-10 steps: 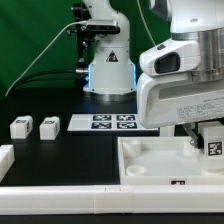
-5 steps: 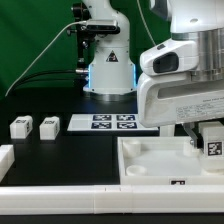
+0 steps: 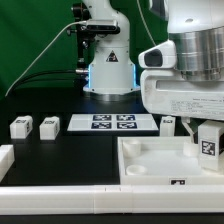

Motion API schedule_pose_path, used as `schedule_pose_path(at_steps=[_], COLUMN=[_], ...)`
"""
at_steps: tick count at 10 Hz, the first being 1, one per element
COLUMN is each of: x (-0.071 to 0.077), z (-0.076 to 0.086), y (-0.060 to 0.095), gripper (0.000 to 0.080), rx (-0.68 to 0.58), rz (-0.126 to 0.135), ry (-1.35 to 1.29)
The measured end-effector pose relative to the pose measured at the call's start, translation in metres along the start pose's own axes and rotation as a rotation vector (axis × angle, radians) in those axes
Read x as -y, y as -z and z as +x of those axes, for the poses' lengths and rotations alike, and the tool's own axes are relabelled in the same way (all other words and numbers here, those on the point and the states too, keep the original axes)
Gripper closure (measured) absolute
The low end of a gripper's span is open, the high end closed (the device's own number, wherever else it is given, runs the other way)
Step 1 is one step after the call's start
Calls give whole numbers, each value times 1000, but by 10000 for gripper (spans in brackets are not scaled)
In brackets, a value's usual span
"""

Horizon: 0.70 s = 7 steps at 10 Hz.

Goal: Assemble one leg

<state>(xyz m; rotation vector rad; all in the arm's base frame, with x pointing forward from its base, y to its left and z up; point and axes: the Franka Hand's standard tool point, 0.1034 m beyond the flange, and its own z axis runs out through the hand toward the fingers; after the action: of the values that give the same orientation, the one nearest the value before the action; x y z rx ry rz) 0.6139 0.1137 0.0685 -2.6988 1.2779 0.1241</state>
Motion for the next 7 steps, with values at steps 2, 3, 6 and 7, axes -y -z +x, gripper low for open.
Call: schedule_pose_path(at_steps=[2, 3, 6, 7], x=[2, 3, 4, 4], z=[-3, -4, -6, -7], y=[-1, -1, -1, -2], gripper=[508, 508, 508, 434], rx=[2, 6, 22, 22], rz=[1, 4, 10, 10], ry=[-275, -398, -625, -607])
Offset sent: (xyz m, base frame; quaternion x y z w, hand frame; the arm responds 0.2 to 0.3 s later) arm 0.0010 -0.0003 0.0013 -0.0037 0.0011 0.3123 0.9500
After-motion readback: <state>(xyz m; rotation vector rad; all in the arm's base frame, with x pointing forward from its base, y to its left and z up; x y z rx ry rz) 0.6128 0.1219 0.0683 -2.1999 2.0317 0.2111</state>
